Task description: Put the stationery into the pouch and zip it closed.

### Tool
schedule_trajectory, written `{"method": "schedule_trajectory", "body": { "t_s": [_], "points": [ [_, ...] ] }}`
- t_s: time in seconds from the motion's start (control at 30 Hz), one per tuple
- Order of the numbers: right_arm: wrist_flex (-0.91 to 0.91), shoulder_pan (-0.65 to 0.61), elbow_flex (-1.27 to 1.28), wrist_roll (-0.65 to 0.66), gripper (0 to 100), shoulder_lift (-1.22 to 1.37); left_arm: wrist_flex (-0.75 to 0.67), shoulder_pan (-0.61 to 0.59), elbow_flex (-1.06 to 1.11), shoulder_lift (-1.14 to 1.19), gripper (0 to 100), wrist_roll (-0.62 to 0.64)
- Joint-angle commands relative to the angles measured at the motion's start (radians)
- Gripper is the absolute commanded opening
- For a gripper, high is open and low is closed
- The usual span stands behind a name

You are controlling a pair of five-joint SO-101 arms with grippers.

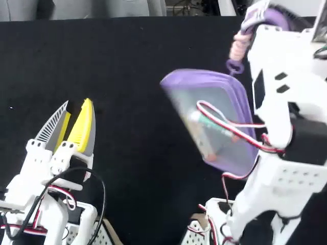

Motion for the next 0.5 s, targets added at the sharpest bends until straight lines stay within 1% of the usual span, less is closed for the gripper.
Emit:
{"method": "schedule_trajectory", "body": {
  "t_s": [0.0, 0.2, 0.3, 0.4, 0.47],
  "points": [
    [0.006, -0.038, -0.163, -0.026, 1.1, 0.047, -0.043, -0.007, 0.036, -0.003, 15, 0.008],
    [-0.041, -0.068, -0.26, -0.023, 1.1, 0.058, -0.164, -0.001, 0.17, -0.003, 15, 0.008],
    [0.012, -0.104, -0.285, -0.02, 1.1, 0.058, -0.183, 0.062, 0.196, -0.003, 15, 0.003],
    [0.084, -0.163, -0.282, 0.015, 1.1, 0.064, -0.183, 0.137, 0.203, -0.003, 15, 0.002],
    [0.115, -0.204, -0.272, 0.051, 1.1, 0.065, -0.183, 0.165, 0.205, -0.003, 15, -0.006]
  ]
}}
